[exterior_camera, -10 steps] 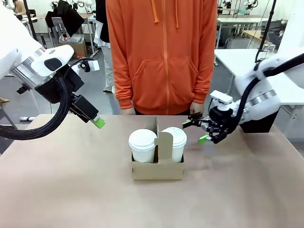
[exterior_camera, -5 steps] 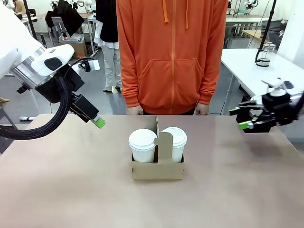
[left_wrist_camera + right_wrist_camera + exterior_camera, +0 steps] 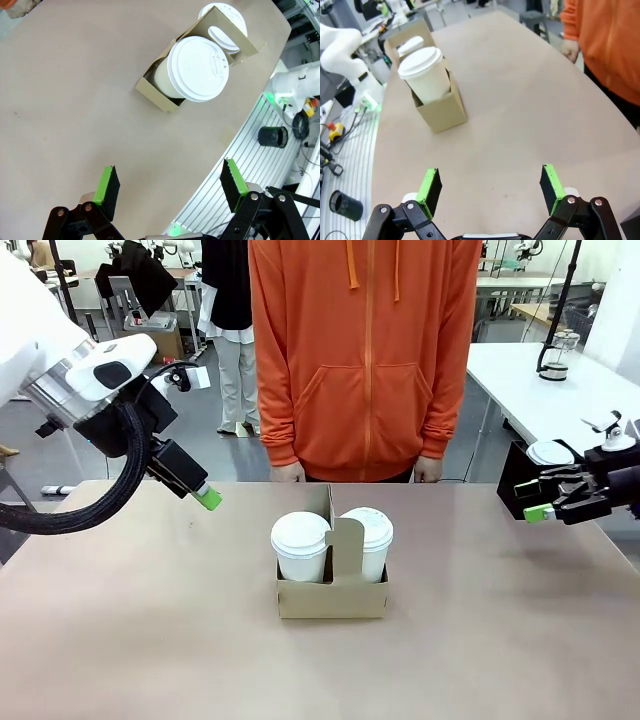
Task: Pour a drink into a cup and package it in a carrier.
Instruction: Insert the held 600 ml Paper Cup into the Cup Carrier.
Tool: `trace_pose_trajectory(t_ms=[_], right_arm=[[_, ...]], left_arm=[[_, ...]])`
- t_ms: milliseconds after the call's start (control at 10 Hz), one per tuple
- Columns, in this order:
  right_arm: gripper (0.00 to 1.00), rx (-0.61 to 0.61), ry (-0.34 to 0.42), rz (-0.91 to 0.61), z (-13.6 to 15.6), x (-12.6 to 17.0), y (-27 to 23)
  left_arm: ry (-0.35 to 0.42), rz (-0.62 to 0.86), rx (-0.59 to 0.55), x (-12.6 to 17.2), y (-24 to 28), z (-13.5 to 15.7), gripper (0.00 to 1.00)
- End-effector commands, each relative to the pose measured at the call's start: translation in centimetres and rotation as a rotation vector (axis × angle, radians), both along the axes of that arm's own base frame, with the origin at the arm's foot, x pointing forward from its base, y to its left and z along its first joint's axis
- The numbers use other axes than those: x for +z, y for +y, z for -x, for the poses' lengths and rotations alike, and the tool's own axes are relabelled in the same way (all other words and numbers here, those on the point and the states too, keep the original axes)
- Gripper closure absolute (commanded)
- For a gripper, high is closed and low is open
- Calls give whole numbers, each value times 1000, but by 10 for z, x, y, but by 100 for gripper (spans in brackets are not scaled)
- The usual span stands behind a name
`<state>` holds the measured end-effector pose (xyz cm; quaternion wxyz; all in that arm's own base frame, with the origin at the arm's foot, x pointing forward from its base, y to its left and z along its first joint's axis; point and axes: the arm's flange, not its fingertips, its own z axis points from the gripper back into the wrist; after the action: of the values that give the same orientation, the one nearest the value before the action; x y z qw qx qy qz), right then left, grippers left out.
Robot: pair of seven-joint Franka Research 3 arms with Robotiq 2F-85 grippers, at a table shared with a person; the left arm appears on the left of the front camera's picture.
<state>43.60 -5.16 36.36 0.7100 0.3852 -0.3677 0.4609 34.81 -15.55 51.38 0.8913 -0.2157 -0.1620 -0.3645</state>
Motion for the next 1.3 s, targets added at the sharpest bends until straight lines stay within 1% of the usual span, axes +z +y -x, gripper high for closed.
trace_pose_trajectory(t_ms=[0,1200], right_arm=[[0,6,-2,2,-1,2,-1],[0,6,-2,2,-1,2,-1]], left_arm=[[11,-4,8,0,-1,-1,0],[11,-4,8,0,-1,-1,0]])
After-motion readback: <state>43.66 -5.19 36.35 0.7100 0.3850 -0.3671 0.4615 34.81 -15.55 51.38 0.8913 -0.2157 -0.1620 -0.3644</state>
